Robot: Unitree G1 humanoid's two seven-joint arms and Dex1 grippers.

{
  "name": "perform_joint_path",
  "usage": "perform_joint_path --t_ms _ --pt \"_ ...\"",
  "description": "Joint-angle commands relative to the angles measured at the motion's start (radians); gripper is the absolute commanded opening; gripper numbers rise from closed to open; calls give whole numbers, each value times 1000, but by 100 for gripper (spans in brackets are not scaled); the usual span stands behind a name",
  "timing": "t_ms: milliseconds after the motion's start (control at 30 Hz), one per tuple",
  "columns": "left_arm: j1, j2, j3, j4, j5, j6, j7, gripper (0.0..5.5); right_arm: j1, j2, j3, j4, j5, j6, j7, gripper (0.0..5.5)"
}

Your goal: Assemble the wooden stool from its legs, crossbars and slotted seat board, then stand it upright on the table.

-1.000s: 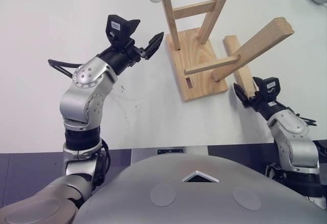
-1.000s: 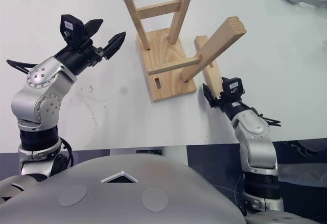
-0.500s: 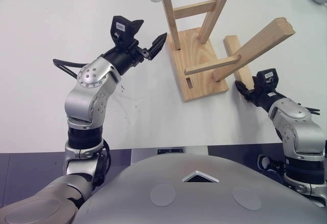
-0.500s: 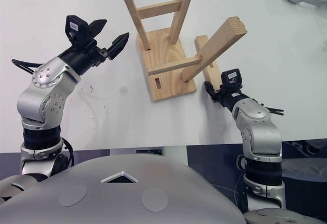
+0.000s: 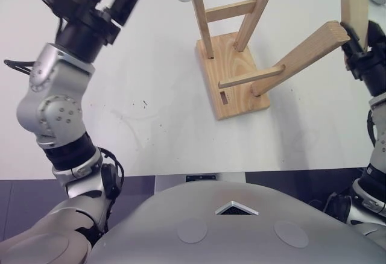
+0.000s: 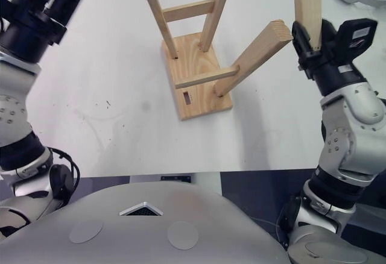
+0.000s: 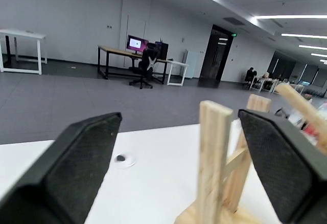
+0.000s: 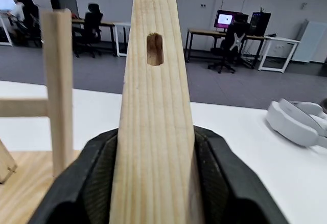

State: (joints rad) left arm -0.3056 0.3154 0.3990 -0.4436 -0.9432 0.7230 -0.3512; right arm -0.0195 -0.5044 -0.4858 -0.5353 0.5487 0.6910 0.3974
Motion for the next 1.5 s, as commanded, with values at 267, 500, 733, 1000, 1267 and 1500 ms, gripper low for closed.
perform_joint_path --t_ms 267,500,733,1000,1267,1500 --pt "-409 -65 -126 164 -705 77 164 421 -603 -326 -15 55 994 224 -2 208" --pt "-465 -23 -114 69 -905 57 121 421 -656 -398 113 129 1216 269 -11 208" --pt "-450 2 -152 68 -905 24 124 421 -608 -414 139 72 1321 248 5 208" --pt "-455 14 -171 73 -905 -3 127 421 -550 -451 170 28 1279 250 42 208" --pt "-441 19 -181 62 -910 -14 124 421 -542 -453 185 32 1239 238 60 208" --pt "-404 47 -200 38 -808 -50 321 362 -566 -458 208 -80 998 178 19 208"
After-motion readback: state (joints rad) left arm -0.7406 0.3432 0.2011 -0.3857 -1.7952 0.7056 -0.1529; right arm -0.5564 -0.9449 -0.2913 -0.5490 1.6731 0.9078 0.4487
